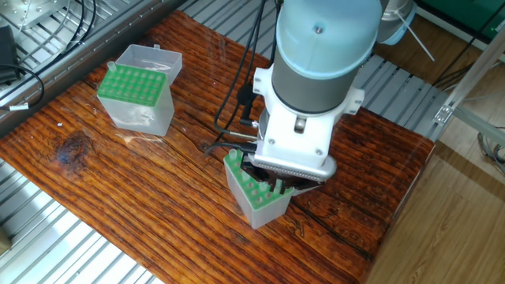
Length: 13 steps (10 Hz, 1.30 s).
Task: Transfer all large pipette tips from one holder to another
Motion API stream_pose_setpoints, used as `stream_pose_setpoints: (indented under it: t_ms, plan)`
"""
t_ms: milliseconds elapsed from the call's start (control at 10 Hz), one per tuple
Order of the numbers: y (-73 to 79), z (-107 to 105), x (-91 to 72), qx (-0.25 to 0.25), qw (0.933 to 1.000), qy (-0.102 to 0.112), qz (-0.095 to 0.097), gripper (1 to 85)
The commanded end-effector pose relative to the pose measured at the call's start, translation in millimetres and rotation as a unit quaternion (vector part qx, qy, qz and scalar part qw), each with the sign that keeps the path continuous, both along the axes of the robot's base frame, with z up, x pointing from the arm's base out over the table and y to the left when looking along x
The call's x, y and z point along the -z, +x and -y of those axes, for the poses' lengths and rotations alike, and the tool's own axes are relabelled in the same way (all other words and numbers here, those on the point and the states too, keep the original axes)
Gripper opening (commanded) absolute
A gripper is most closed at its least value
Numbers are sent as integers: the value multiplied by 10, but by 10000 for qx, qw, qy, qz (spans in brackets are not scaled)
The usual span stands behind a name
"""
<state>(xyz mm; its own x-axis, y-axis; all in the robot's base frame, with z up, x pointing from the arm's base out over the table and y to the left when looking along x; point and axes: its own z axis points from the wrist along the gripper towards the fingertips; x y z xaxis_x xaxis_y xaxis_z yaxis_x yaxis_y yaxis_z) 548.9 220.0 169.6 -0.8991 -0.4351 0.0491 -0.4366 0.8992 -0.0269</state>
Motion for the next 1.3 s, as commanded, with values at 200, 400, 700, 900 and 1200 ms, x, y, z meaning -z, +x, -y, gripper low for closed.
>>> stream_pose_setpoints:
  t_ms: [200,400,700,900,1200]
  plan:
    - [54,-91,-179,27,9999,135,-34,143]
    - [54,-88,-233,20,9998,174,-50,143]
    - [39,-71,-300,20,9997,220,-65,143]
    - [25,-62,-372,6,9996,243,-104,143]
    - [15,-69,-469,8,9995,251,-165,140]
